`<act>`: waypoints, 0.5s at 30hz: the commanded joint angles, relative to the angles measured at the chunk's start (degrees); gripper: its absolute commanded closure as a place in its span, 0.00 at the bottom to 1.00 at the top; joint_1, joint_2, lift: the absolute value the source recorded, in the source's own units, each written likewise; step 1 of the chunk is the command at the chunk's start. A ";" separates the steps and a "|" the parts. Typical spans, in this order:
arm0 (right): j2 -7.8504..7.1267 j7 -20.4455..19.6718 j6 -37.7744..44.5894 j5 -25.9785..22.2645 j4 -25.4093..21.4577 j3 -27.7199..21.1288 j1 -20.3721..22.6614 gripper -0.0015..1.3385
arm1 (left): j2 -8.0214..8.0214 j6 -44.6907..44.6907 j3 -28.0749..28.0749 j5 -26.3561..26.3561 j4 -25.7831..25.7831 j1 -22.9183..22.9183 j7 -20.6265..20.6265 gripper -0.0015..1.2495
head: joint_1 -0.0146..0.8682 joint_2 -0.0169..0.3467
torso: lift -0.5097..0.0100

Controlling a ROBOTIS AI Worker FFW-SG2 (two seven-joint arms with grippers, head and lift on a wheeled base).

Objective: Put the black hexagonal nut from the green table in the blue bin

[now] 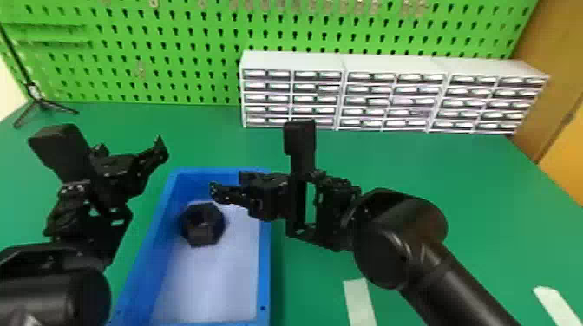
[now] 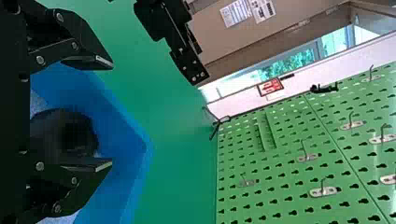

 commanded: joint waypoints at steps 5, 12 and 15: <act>0.00 0.09 -0.56 1.68 -0.20 -1.01 0.35 0.39 | 0.00 0.00 0.00 0.00 0.00 -0.02 0.00 0.10 | 0.80 0.07 | 0.79; 0.00 0.09 -1.53 5.28 -0.81 -3.30 1.23 0.39 | 0.00 -0.26 0.26 0.00 0.00 -0.02 0.00 0.10 | 0.80 0.07 | 0.79; 0.00 0.17 -2.49 7.04 -1.08 -4.62 1.85 0.39 | 0.00 -0.44 0.35 0.00 0.00 -0.02 0.00 0.10 | 0.80 0.07 | 0.79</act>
